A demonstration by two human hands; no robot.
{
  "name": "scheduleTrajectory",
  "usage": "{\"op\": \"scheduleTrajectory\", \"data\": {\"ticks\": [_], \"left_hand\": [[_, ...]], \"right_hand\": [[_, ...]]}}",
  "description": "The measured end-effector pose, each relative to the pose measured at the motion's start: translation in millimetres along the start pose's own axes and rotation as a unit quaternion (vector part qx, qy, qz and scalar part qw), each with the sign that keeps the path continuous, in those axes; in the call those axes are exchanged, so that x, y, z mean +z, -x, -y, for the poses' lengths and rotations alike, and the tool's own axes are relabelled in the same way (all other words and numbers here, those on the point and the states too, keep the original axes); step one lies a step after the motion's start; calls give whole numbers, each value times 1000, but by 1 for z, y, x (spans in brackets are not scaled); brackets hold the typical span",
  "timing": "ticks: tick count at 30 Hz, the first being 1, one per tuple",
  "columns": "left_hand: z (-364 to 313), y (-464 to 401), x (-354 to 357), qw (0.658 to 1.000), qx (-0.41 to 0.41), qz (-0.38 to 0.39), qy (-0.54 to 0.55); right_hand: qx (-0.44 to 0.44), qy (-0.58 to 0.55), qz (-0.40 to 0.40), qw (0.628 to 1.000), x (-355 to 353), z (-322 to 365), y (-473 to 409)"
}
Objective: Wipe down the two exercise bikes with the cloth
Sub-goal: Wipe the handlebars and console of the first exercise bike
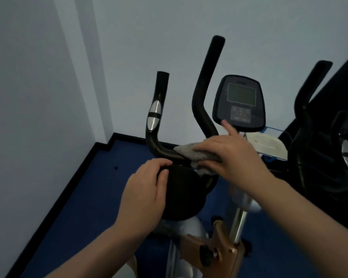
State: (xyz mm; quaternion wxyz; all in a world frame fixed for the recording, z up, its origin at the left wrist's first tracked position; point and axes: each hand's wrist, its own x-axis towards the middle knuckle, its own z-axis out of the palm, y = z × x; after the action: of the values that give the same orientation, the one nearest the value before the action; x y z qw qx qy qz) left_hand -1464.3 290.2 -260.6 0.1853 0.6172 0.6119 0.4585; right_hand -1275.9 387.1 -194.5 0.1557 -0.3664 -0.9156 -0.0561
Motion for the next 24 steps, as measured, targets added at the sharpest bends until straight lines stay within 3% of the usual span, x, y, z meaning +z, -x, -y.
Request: {"op": "scheduleTrajectory", "data": {"ticks": [6, 11, 14, 17, 22, 24], "left_hand": [[-1, 1, -2, 1000, -12, 21, -2], [0, 1, -3, 999, -27, 34, 0], [0, 1, -4, 999, -33, 37, 5], [0, 0, -5, 999, -23, 48, 1], [0, 0, -6, 997, -48, 68, -4], [1, 0, -4, 998, -45, 54, -2]], "right_hand": [[46, -6, 115, 992, 4, 11, -31], [35, -110, 243, 963, -15, -15, -20], [16, -63, 185, 981, -1, 0, -34], [16, -115, 111, 987, 14, 17, -51], [12, -6, 195, 981, 2, -6, -46], [18, 4, 187, 982, -2, -7, -46]]}}
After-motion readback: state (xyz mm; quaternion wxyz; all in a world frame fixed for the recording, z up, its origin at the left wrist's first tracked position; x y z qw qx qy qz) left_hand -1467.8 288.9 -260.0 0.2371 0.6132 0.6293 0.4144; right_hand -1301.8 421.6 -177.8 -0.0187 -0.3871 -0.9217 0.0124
